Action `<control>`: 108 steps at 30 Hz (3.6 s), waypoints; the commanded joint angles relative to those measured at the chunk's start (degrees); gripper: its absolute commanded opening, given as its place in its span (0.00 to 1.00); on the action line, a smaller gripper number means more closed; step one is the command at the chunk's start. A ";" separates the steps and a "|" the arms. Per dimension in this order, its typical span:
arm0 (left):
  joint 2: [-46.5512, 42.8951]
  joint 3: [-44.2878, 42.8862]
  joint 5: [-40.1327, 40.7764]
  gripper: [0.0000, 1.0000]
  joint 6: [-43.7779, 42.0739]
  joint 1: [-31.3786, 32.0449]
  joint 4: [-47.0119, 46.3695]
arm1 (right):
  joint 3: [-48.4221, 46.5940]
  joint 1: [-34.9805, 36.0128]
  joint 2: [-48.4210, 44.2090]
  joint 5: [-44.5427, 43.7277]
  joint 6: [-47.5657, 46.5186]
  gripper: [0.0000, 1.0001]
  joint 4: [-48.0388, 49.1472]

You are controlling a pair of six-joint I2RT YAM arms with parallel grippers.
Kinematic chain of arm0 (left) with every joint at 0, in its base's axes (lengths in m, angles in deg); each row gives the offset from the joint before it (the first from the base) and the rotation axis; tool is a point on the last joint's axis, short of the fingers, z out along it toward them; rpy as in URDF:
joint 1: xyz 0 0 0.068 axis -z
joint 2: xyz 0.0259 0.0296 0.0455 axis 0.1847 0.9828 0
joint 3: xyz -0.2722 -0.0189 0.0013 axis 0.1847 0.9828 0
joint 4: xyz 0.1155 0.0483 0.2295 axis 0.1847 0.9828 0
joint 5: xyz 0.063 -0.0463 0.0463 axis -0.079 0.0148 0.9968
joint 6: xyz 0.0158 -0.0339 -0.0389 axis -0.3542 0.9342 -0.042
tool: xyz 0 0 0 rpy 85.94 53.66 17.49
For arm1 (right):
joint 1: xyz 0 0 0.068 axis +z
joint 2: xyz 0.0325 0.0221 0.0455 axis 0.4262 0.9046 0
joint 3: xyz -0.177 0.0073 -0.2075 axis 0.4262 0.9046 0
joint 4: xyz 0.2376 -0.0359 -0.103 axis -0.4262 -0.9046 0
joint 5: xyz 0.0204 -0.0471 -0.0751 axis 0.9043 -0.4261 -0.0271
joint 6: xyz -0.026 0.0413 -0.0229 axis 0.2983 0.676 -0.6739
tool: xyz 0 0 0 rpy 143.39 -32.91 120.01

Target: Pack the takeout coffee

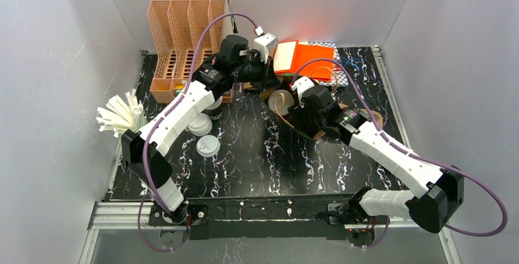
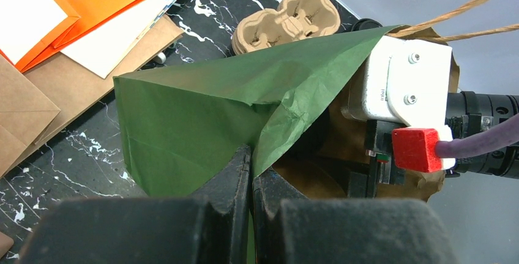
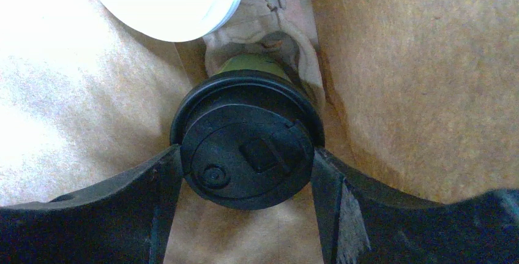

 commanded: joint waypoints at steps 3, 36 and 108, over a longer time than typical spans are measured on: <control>-4.71 0.66 -0.04 0.00 0.53 -0.57 1.69 | -0.39 -0.84 -3.06 -2.24 2.52 0.23 -0.38; -5.27 10.73 0.69 0.00 17.30 -1.34 -0.91 | -14.82 -0.86 16.86 14.35 1.86 0.17 -19.12; 5.56 -4.87 13.52 0.00 8.91 -2.42 10.47 | -26.76 -0.97 11.01 21.16 -0.34 0.98 -16.65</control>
